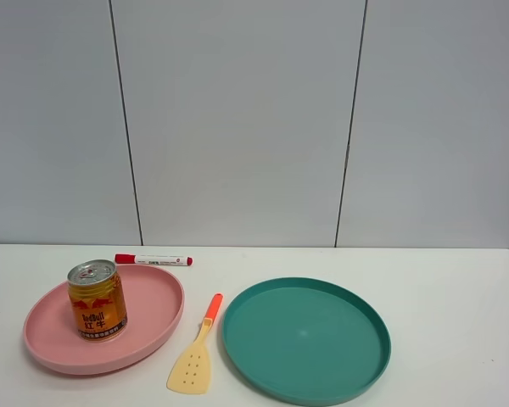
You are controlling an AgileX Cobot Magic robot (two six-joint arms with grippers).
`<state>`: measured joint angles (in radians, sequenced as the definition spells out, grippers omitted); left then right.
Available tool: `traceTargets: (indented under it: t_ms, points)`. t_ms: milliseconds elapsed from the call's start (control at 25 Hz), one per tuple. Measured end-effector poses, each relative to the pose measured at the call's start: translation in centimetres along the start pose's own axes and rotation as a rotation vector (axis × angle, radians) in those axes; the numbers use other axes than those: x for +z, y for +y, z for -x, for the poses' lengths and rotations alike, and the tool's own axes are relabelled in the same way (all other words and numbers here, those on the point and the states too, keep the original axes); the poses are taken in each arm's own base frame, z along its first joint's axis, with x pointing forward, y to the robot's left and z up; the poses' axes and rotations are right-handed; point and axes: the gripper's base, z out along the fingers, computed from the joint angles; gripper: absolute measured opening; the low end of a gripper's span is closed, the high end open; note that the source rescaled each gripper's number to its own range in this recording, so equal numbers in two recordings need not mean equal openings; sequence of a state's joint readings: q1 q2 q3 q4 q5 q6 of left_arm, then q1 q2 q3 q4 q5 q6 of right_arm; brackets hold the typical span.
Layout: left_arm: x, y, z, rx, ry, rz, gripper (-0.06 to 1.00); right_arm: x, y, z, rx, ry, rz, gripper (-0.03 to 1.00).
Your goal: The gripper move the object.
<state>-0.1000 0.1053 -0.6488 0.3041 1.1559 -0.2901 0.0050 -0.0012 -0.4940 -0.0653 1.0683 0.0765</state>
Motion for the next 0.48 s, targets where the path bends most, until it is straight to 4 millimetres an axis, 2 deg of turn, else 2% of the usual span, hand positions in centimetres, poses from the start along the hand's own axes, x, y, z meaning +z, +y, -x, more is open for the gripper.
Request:
traceTargets:
  t_ms: [240,480]
  points:
    - [-0.5,-0.6,-0.5,-0.046,0.003,-0.091,1.00,0.0,0.0,0.0,0.000,0.000,0.000,1.00]
    - [-0.6,-1.6,0.0,-0.088,-0.050,-0.199,1.00,0.0,0.0,0.0,0.000,0.000,0.000,1.00]
